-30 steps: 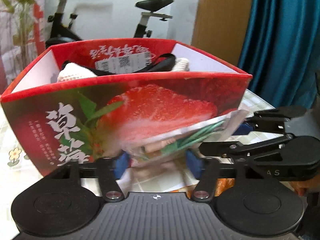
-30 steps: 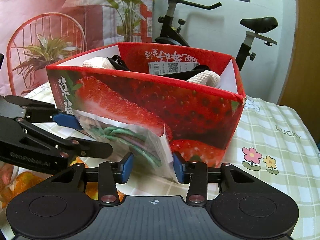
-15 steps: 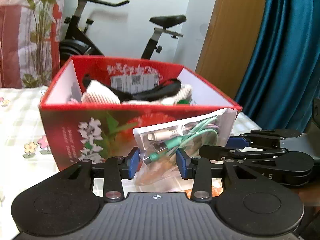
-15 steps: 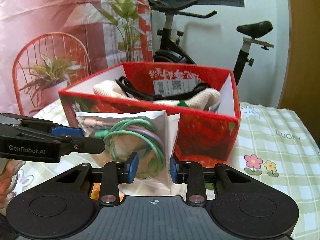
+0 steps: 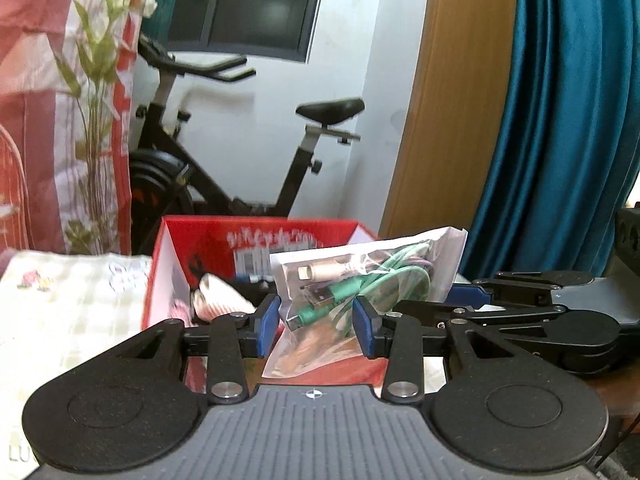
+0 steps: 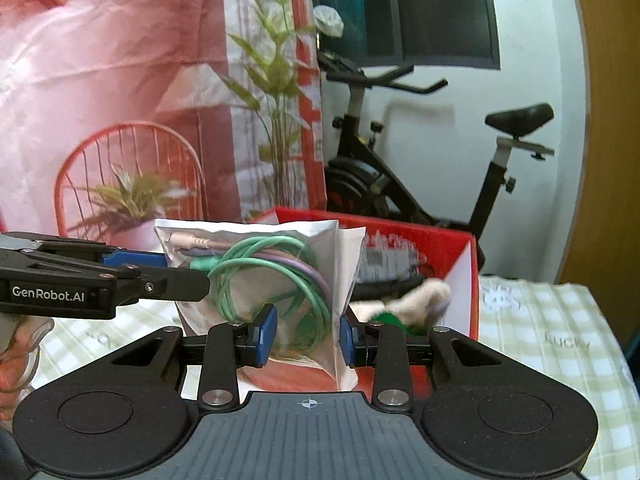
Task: Organize soft objects
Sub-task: 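Lift the cable bag with both grippers and carry it over the box, then lower the cable bag into the box and open both grippers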
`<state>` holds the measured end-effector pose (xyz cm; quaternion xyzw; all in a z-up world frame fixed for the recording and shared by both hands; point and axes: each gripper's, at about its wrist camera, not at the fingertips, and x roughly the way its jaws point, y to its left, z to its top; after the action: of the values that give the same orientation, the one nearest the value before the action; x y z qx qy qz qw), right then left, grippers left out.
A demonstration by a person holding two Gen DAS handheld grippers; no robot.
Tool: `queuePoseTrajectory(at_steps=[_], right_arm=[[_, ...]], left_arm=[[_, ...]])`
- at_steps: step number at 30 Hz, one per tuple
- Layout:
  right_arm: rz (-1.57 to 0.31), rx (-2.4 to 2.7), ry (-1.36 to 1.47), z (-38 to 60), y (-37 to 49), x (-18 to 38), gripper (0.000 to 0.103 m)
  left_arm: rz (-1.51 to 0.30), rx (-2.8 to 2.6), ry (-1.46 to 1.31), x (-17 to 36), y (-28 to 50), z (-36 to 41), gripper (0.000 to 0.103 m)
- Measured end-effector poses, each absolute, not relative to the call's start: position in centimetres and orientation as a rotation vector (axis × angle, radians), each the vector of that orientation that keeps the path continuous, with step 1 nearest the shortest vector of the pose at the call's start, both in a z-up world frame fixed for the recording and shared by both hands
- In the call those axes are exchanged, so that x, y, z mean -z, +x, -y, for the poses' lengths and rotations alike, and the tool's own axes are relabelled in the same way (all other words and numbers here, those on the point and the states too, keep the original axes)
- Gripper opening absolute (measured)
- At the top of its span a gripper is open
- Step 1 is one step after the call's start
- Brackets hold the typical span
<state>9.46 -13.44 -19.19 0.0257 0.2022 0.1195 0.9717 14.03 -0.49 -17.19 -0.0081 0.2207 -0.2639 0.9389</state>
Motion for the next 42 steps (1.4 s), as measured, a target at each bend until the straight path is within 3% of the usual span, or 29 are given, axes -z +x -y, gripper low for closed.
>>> queuePoseTrajectory(at_steps=[17, 35, 38, 42], right_arm=[[-0.436, -0.270, 0.108, 14.2, 19.3, 15.3, 0.030], [-0.644, -0.170, 0.199, 16.6, 26.7, 23.1, 0.031], [-0.666, -0.123, 0.136, 16.4, 27.3, 23.7, 0.031], [-0.672, -0.107, 0.119, 16.5, 27.1, 24.1, 0.032]], left_arm=[[-0.467, 0.516, -0.076, 13.5, 22.7, -0.2, 0.043], [-0.669, 0.473, -0.013, 19.6, 29.8, 2.6, 0.043], [-0.668, 0.434, 0.022, 20.0, 29.9, 2.4, 0.046], [-0.635, 0.405, 0.049, 19.3, 29.4, 1.7, 0.061]])
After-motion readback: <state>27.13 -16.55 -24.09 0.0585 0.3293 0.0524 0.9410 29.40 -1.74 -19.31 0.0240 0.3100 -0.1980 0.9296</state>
